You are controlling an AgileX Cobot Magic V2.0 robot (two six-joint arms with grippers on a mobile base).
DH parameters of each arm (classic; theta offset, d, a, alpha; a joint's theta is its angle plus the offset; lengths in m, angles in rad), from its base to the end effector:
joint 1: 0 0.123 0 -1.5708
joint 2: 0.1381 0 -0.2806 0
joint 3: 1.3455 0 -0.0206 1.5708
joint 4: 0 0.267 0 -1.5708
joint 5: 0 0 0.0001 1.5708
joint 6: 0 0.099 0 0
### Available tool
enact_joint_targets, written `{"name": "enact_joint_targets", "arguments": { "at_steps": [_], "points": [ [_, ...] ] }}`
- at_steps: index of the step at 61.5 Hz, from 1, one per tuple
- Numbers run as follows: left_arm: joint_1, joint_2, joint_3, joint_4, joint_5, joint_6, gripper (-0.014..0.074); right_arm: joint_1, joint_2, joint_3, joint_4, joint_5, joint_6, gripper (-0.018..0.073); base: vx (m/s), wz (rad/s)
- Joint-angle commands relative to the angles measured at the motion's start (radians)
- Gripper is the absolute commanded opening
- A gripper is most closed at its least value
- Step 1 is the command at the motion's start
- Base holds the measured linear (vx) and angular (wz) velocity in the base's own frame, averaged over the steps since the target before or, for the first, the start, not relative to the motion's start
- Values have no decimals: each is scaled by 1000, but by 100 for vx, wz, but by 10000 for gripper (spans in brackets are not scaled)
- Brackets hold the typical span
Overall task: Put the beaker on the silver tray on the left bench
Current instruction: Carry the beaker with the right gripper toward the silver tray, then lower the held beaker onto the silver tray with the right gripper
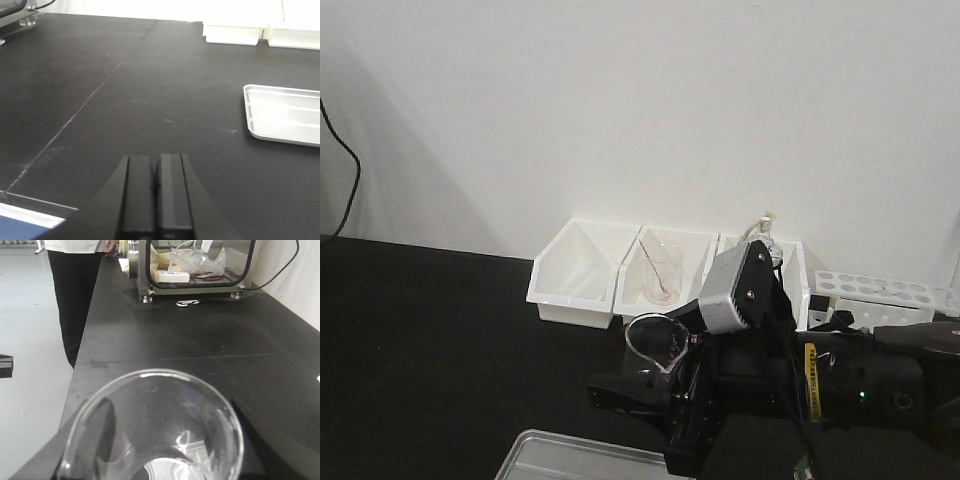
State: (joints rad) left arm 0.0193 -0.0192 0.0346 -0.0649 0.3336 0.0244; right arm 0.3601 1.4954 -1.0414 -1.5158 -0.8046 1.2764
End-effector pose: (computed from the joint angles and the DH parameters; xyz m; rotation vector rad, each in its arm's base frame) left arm 0.0818 -0.0005 0.1703 -0.0366 1.8316 -0.0319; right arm 0.2929 0.1863 0.3055 -1.0361 1.5536 0.8496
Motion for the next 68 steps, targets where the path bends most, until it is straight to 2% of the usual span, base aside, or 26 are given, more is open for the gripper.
{"name": "enact_joint_targets", "arguments": {
  "at_steps": [1,17,23,30,43,52,64,68],
  "points": [
    [-5,-8,18,-5,-84,0,1,-3,-34,-30,60,-21,-3,-11,0,0],
    [-5,-8,18,-5,-84,0,1,-3,-34,-30,59,-14,-4,-11,0,0],
    [-5,-8,18,-5,-84,0,1,-3,-19,-30,73,69,-7,-11,0,0],
    [-5,-8,18,-5,-84,0,1,-3,43,-30,153,148,-22,-11,0,0],
    [-5,-8,18,-5,-84,0,1,-3,225,-30,332,84,-227,-11,0,0],
    [-5,-8,18,-5,-84,0,1,-2,317,-30,403,32,-328,-11,0,0],
    [-5,-8,18,-5,-84,0,1,66,408,-30,497,79,-489,-11,0,0],
    [-5,-8,18,-5,-84,0,1,95,435,-30,559,110,-548,-11,0,0]
  ]
}}
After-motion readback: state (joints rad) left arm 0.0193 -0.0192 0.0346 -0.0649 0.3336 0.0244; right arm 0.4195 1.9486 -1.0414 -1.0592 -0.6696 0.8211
